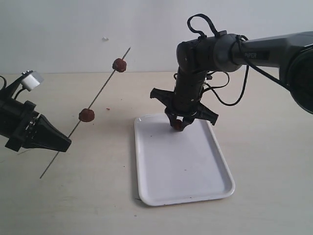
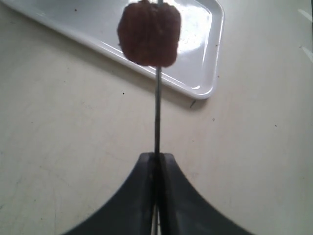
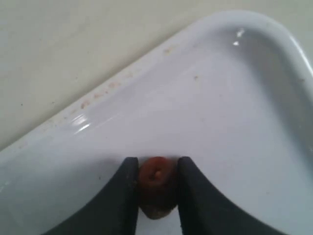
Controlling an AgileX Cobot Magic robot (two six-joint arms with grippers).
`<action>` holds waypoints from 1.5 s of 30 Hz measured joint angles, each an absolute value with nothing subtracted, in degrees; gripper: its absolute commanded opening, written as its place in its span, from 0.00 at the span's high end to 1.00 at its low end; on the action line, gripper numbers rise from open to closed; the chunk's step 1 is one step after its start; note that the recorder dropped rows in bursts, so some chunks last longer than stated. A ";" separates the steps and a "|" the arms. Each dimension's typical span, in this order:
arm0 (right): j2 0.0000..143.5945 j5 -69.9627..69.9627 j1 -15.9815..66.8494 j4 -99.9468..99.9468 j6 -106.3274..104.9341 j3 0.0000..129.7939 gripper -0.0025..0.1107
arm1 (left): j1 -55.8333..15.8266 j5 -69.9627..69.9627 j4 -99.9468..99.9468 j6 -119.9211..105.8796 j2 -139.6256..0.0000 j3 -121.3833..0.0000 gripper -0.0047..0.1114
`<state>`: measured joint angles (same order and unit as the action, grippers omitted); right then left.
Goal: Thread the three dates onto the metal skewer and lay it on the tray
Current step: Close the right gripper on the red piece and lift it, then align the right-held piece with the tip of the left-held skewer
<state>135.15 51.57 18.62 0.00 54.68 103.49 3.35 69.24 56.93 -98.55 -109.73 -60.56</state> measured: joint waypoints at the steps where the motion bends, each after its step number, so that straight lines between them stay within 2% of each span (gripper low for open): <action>1: 135.15 51.57 18.62 0.00 54.68 103.49 0.80 | 3.35 69.24 56.93 -98.55 -109.73 -60.56 0.96; 7: 134.36 52.54 18.62 0.00 51.45 103.49 0.80 | 3.35 69.24 56.93 -98.55 -109.73 -60.56 0.96; 17: 122.19 60.99 14.27 -5.00 49.38 103.49 0.80 | 3.35 69.24 56.93 -90.14 -109.73 -60.14 0.96; 19: 120.22 61.19 13.07 -5.00 49.68 103.49 0.80 | 2.21 69.24 54.73 -87.52 -109.73 -59.15 0.96; 24: 118.36 61.58 11.03 -3.03 47.16 103.49 0.80 | -7.10 69.24 49.37 -82.43 -109.73 -56.01 0.96; 28: 118.72 61.83 11.03 0.00 44.34 103.49 0.80 | -11.06 69.24 47.75 -79.63 -109.73 -56.01 0.96; 45: 120.23 60.98 12.70 6.12 42.93 103.49 0.80 | -11.70 69.48 55.25 -76.92 -109.73 -56.08 0.96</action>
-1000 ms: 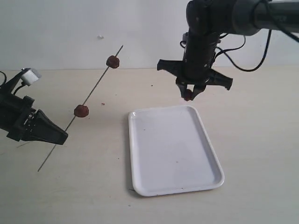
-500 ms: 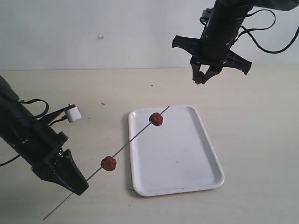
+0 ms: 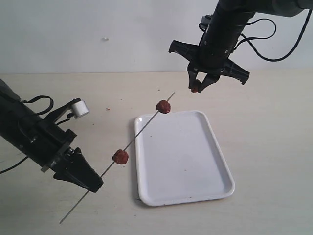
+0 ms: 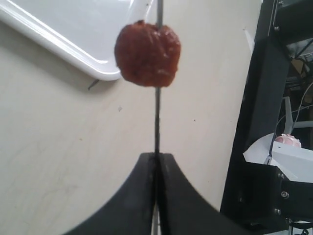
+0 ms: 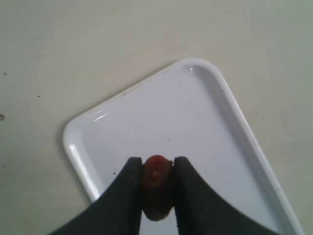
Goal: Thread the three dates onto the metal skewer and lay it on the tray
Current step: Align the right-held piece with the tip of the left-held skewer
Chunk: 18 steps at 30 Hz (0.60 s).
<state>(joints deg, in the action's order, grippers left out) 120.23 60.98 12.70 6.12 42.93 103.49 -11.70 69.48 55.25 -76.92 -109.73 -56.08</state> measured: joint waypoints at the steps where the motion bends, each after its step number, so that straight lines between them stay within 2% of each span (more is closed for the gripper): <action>1: 120.23 60.64 12.94 6.23 42.93 103.49 0.80 | -11.70 69.48 55.25 -76.41 -109.73 -56.17 0.96; 18: 120.23 59.75 15.33 8.45 42.93 103.49 0.80 | -11.70 69.48 54.63 -70.55 -109.73 -56.30 0.96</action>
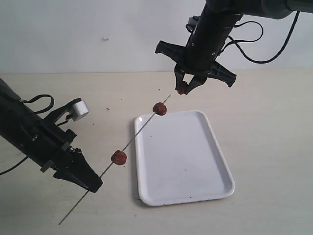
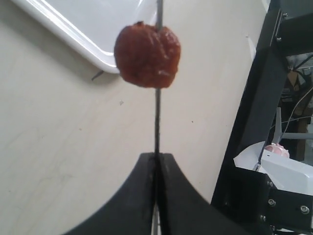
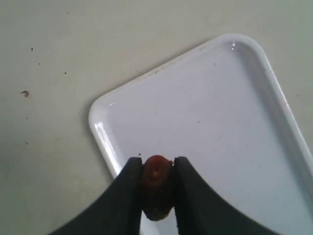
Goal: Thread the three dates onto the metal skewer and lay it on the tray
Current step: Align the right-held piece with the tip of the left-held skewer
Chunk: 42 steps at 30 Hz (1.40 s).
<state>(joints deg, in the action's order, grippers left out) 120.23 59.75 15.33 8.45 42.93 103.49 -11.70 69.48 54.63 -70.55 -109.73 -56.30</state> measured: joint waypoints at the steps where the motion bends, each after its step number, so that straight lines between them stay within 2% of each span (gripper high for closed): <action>1: 120.23 59.75 15.33 8.41 42.93 103.49 0.80 | -11.70 69.57 54.41 -70.05 -109.73 -56.53 0.96; 16: 120.23 59.73 15.56 10.32 42.54 103.49 0.80 | -15.88 69.57 53.20 -65.96 -113.80 -62.31 0.96; 42: 120.23 60.20 15.56 7.50 42.14 103.49 0.80 | -15.88 69.57 57.00 -64.01 -113.80 -62.49 0.96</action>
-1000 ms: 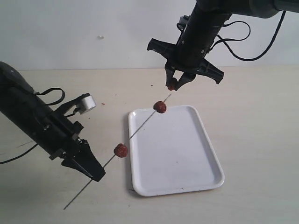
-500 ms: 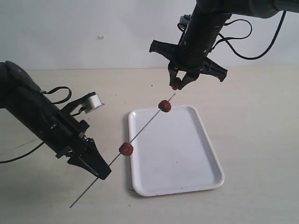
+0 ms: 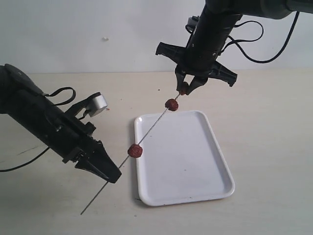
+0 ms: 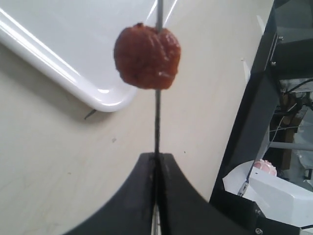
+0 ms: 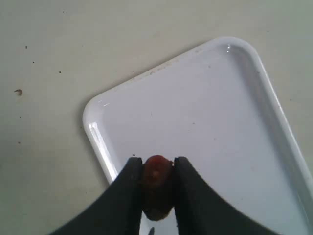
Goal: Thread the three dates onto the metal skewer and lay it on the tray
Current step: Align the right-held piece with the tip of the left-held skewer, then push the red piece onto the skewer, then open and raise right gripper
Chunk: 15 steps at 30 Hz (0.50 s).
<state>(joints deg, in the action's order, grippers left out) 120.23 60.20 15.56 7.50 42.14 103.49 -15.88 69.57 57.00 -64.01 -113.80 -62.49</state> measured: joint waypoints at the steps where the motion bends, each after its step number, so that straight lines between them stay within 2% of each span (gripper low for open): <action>1: 120.23 60.20 15.56 7.70 42.14 103.49 0.80 | -15.88 69.57 57.30 -63.80 -113.94 -62.49 0.96; 15: 120.23 60.01 15.80 8.21 42.14 103.49 0.80 | -15.88 69.57 59.29 -63.04 -115.47 -62.58 0.96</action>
